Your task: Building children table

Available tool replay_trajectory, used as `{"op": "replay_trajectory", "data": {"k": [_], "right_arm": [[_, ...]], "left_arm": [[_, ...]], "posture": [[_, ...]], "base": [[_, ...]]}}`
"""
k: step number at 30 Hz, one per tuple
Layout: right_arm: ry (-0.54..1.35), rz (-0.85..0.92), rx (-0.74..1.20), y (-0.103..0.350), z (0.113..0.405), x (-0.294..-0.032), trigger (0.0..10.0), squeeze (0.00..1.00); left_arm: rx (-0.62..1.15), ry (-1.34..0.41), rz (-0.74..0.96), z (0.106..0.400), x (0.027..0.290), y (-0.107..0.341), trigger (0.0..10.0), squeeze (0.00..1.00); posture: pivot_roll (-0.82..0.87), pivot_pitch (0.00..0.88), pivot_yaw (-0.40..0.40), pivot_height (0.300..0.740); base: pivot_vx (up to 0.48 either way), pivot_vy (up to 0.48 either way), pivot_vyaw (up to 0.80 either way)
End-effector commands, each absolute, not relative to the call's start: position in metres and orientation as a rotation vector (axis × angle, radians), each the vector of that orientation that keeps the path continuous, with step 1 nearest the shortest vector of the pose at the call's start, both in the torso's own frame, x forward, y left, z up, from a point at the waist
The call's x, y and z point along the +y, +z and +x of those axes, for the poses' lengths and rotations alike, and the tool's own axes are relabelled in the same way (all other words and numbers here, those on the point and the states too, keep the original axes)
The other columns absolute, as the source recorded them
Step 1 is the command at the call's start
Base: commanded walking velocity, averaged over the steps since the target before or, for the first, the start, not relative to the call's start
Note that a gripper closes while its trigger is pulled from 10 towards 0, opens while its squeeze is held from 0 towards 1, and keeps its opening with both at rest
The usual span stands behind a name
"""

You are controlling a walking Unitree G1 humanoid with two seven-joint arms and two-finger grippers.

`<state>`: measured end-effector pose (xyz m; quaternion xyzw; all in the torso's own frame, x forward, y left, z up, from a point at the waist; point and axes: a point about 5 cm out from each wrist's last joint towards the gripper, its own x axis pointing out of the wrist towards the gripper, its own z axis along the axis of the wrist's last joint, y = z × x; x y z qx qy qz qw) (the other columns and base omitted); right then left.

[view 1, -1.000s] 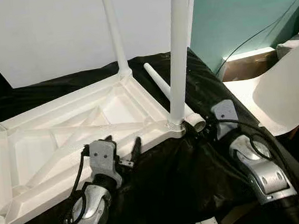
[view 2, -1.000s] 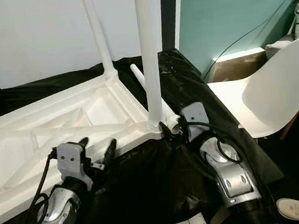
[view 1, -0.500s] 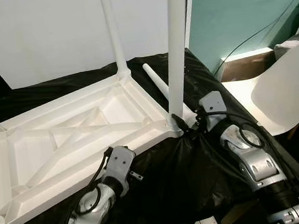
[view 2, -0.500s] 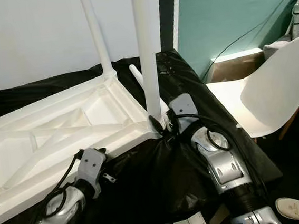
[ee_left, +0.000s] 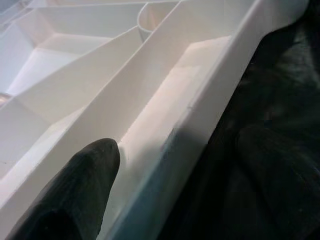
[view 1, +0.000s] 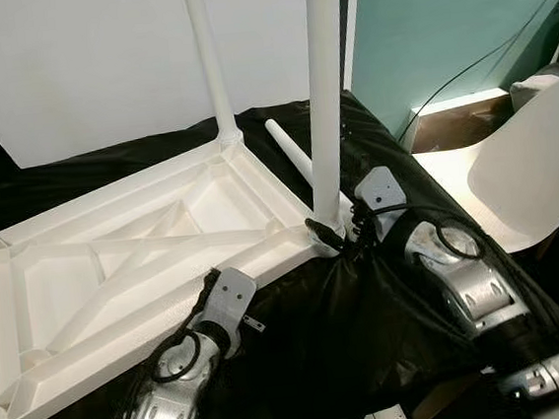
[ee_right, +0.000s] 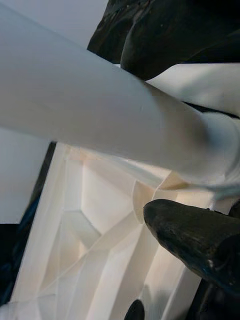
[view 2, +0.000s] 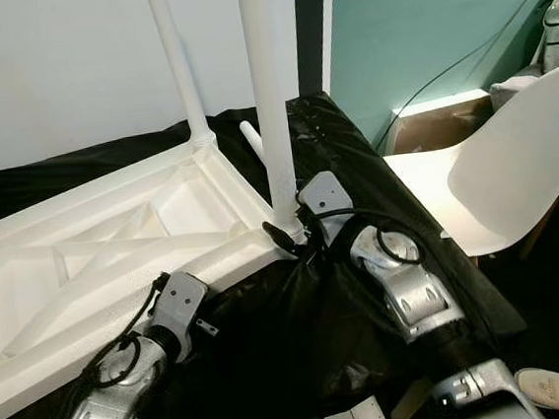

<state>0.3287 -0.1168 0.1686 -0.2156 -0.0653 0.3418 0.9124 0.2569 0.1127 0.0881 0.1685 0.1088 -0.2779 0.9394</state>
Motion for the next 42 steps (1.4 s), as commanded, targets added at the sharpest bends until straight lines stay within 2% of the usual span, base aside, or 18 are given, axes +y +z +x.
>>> {"op": "replay_trajectory", "data": {"k": [1,5,6,8,9,10,12,15,16,18,19,20,30,34,38,42], "right_arm": [[0.702,-0.452,-0.14,0.17,0.333,-0.121,10.0,0.0],[0.698,-0.459,-0.135,0.172,0.339,-0.125,10.0,0.0],[0.701,-0.464,-0.11,0.17,0.345,-0.13,10.0,0.0],[0.702,-0.469,-0.099,0.168,0.348,-0.132,10.0,0.0],[0.707,-0.479,-0.089,0.167,0.349,-0.133,10.0,0.0],[0.719,-0.481,-0.077,0.166,0.351,-0.134,10.0,0.0],[0.739,-0.486,-0.065,0.165,0.353,-0.135,10.0,0.0],[0.747,-0.489,-0.064,0.165,0.354,-0.135,10.0,0.0],[0.761,-0.5,-0.064,0.165,0.356,-0.135,10.0,0.0],[0.766,-0.504,-0.064,0.165,0.357,-0.134,10.0,0.0],[0.769,-0.505,-0.065,0.165,0.357,-0.134,10.0,0.0],[0.775,-0.504,-0.066,0.166,0.358,-0.134,10.0,0.0],[0.811,-0.498,-0.081,0.165,0.359,-0.13,10.0,0.0],[0.832,-0.488,-0.088,0.163,0.356,-0.126,10.0,0.0],[0.84,-0.472,-0.09,0.16,0.354,-0.123,10.0,0.0],[0.841,-0.465,-0.088,0.158,0.353,-0.123,10.0,0.0]], "left_arm": [[0.264,-0.58,0.362,0.256,0.11,0.078,10.0,0.0],[0.252,-0.588,0.365,0.261,0.106,0.081,10.0,0.0],[0.232,-0.629,0.352,0.267,0.095,0.087,8.9,0.0],[0.224,-0.648,0.343,0.269,0.091,0.09,8.9,0.0],[0.218,-0.678,0.331,0.27,0.087,0.092,3.3,0.0],[0.213,-0.726,0.309,0.27,0.081,0.095,0.0,0.0],[0.216,-0.819,0.28,0.267,0.073,0.098,0.0,0.0],[0.22,-0.858,0.272,0.266,0.07,0.099,0.0,0.0],[0.241,-0.993,0.264,0.258,0.064,0.099,0.0,0.0],[0.249,-1.035,0.265,0.256,0.063,0.099,0.0,0.0],[0.266,-1.067,0.265,0.254,0.062,0.099,1.6,0.0],[0.281,-1.094,0.267,0.254,0.062,0.099,10.0,0.0],[0.288,-1.117,0.342,0.267,0.056,0.099,10.0,0.0],[0.282,-1.098,0.431,0.278,0.054,0.103,10.0,0.0],[0.286,-1.064,0.429,0.29,0.051,0.111,10.0,0.0],[0.331,-1.1,0.434,0.287,0.05,0.108,10.0,0.0]], "posture": [[0.04,0.0,0.018,0.74],[0.04,0.0,0.018,0.74],[0.04,0.0,0.024,0.74],[0.04,0.0,0.024,0.74],[0.04,0.0,0.026,0.74],[0.04,0.0,0.027,0.74],[0.04,0.0,0.028,0.74],[0.03,0.0,0.03,0.74],[0.03,0.0,0.03,0.74],[0.03,0.0,0.03,0.74],[0.03,0.0,0.032,0.74],[0.03,0.0,0.033,0.74],[0.02,0.0,0.033,0.74],[0.02,0.0,0.031,0.74],[0.02,0.0,0.033,0.74],[0.02,0.0,0.033,0.74]], "base": [[0.0,0.0,0.0],[0.0,0.0,0.0],[0.0,0.0,0.0],[0.0,0.0,0.0],[0.0,0.0,0.0],[0.0,0.0,0.0],[0.0,0.0,0.0],[0.0,0.0,0.0],[0.0,0.0,0.0],[0.0,0.0,0.0],[0.0,0.0,0.0],[0.0,0.0,0.0],[0.0,0.0,0.0],[0.0,0.0,0.0],[0.0,0.0,0.0],[0.0,0.0,0.0]]}}
